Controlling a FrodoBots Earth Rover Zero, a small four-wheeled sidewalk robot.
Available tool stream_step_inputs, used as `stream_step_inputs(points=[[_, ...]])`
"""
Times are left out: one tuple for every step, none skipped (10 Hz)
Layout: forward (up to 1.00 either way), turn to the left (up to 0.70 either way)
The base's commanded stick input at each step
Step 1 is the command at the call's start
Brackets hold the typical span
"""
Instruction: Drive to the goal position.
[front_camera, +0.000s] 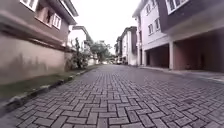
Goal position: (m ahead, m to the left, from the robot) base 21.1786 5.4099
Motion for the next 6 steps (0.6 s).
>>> stream_step_inputs(points=[[0.69, 0.03], [0.69, 0.03], [0.69, 0.03], [0.69, 0.03], [0.69, 0.03], [0.69, 0.03]])
